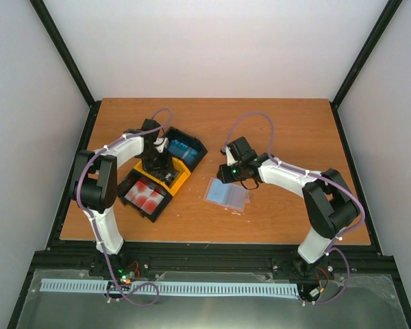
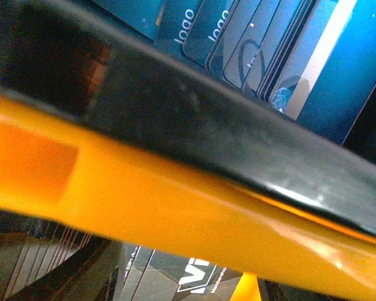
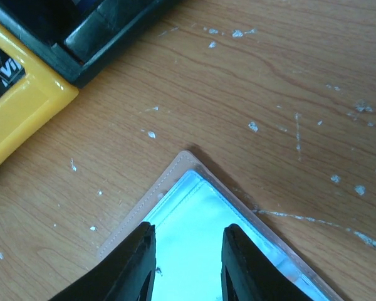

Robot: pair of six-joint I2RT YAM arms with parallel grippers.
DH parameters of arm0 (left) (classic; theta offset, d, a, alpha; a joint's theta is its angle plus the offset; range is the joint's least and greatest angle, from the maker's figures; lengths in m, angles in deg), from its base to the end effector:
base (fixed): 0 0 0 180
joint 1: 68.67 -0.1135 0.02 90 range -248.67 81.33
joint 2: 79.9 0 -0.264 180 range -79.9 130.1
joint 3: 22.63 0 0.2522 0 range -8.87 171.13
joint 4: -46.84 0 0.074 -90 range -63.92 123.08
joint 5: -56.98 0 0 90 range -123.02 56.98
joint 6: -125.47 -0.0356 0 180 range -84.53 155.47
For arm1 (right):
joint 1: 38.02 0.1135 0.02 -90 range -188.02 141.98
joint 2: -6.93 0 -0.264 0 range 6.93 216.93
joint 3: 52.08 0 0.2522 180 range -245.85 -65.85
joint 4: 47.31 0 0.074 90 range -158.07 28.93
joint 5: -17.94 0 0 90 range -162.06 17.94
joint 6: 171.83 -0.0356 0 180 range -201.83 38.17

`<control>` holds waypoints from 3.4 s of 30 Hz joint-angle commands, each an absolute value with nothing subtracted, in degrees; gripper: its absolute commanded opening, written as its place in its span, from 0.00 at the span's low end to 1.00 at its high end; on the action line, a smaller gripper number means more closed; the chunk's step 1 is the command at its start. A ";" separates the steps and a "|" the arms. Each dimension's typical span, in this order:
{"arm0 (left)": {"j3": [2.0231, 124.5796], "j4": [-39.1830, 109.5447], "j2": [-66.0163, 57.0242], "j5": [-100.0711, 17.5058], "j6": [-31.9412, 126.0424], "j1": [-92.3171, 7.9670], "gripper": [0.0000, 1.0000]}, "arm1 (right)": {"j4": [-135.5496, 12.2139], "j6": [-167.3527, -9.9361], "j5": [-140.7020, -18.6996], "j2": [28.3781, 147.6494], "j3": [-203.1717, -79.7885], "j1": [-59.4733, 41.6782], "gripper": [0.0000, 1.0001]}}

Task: Put the credit cards into the card holder
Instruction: Pick up the credit card from the storage box.

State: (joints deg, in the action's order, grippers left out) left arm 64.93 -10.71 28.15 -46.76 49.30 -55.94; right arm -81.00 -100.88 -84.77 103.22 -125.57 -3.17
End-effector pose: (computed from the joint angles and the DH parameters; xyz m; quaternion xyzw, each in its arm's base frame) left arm 0.3498 -0.0877 0.1700 0.0030 0.9875 -0.1395 0.0733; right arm 0.2757 0.2015 0.1875 -0.1624 0.9382 0.2243 0.2074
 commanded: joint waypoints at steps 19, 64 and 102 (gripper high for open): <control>68.10 -11.25 31.09 -56.51 46.73 -56.19 0.50 | -83.13 -91.15 -81.86 113.51 -136.98 5.57 0.32; 64.05 -12.10 30.97 -64.57 49.27 -55.27 0.48 | -84.49 -91.23 -81.88 126.38 -148.53 10.67 0.29; 67.15 -8.20 25.27 -37.23 52.47 -54.79 0.74 | -84.36 -91.50 -81.75 126.90 -148.33 10.62 0.29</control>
